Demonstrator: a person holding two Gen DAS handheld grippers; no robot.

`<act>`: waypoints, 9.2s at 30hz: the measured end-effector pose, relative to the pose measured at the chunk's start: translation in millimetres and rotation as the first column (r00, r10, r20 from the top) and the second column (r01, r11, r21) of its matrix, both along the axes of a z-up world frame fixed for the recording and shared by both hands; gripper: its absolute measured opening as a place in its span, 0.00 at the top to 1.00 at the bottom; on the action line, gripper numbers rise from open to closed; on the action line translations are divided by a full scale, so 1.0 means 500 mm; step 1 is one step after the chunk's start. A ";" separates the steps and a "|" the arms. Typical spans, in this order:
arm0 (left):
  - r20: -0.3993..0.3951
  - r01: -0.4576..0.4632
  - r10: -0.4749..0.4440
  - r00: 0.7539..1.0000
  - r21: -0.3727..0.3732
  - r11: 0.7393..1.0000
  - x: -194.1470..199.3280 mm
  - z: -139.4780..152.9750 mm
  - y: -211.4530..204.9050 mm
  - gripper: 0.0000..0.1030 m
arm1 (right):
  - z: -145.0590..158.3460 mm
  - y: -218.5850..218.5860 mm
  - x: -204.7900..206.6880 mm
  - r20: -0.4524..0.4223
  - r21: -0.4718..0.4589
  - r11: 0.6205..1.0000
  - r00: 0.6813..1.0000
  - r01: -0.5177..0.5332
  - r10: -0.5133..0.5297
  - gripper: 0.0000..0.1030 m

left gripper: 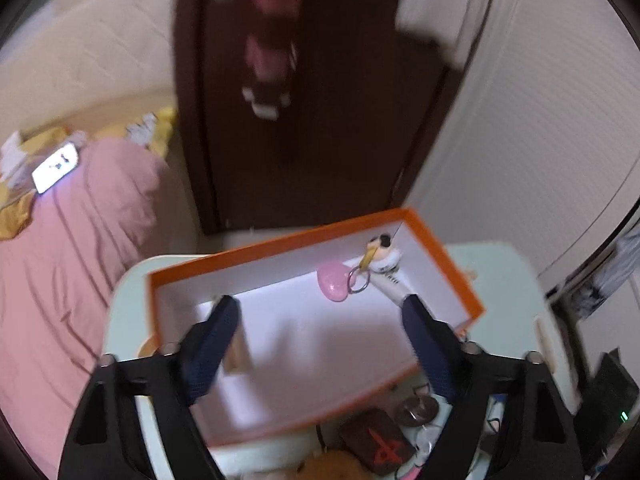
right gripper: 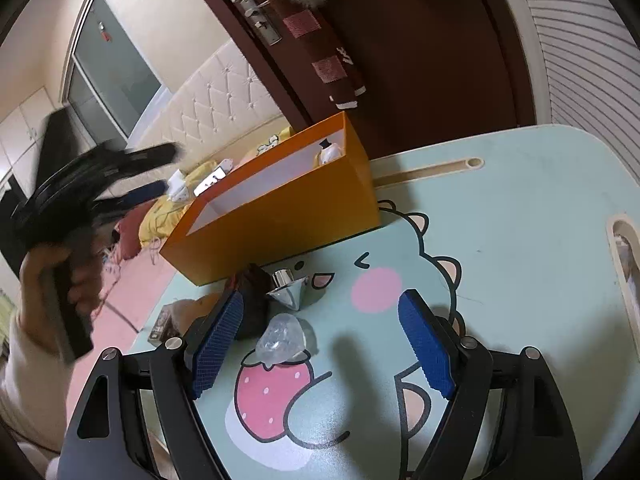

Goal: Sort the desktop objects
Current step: 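Reach the left gripper into the orange box toward the pink heart item, then grasp the pink heart item and lift it with the left gripper, then lower the pink heart onto the table and open the left gripper, then reach the right gripper into the orange box and grasp the cartoon-figure keychain, then set the keychain figure on the table with the right gripper while the left grasps the white tube, then place the white tube on the table with the left gripper while the right grasps the perfume bottle, then lift the perfume bottle out and set it on the table with the right gripper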

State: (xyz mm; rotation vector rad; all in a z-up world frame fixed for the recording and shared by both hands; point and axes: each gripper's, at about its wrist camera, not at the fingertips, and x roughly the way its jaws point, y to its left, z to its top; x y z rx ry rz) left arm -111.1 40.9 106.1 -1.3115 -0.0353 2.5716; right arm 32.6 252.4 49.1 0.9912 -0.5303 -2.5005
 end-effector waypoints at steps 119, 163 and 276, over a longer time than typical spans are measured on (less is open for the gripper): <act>0.054 -0.158 0.153 0.987 0.524 0.837 0.057 -0.109 -0.280 0.29 | 0.054 0.009 -0.315 0.301 -0.239 0.968 0.942 -0.076 0.148 0.20; -0.075 -0.037 0.083 0.994 0.478 0.877 0.142 -0.008 -0.254 0.26 | 0.148 -0.205 -0.369 0.298 0.392 0.885 0.945 -0.253 0.138 0.60; -0.169 -0.071 0.190 0.967 0.537 0.840 0.413 -0.165 -0.281 0.20 | 0.209 -0.303 -0.223 0.238 0.149 0.937 0.931 -0.317 0.278 0.82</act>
